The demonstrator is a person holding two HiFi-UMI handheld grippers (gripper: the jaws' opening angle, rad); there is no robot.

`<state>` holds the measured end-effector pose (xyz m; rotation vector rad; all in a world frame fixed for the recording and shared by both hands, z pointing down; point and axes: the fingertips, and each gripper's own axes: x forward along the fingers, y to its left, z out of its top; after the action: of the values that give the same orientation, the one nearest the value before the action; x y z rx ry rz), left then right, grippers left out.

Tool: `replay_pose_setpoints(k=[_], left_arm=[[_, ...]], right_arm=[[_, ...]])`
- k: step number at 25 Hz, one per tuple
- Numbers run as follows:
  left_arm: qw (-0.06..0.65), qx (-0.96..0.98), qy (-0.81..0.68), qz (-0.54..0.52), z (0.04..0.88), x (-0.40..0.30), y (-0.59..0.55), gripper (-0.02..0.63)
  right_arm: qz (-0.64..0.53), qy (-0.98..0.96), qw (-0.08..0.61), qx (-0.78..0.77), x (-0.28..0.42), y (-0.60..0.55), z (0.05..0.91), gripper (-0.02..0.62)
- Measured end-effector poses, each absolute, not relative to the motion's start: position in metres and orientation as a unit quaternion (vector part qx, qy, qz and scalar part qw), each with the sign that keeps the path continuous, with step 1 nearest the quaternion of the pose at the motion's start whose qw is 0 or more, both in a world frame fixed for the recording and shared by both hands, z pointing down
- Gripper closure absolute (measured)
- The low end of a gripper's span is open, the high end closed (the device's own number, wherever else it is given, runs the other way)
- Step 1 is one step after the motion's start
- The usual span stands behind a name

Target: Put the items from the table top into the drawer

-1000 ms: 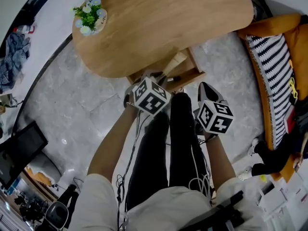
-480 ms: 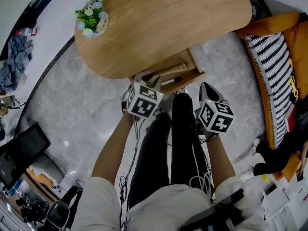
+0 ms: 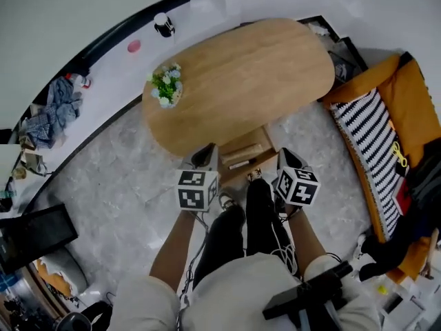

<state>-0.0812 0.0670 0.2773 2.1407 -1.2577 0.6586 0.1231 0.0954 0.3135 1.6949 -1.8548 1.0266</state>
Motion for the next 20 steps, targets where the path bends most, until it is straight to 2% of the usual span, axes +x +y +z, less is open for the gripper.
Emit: replay_pose_setpoints(k=[9,15,20], left_arm=[[0.259,0.773,-0.554,0.168,0.131,-0.104,0.086,0.591],[0.245,0.767,-0.579,0.131,0.086,-0.103,0.093,0.591],[0.239,0.761,-0.592,0.117,0.073,-0.103,0.088,0.591]], right_arm=[[0.324,-0.703,0.174,0.609,0.127,0.097,0.173,0.603],[0.265,-0.736,0.182,0.595,0.123,0.090,0.112,0.603],[0.249,-0.746,0.177,0.592,0.124,0.081,0.094,0.604]])
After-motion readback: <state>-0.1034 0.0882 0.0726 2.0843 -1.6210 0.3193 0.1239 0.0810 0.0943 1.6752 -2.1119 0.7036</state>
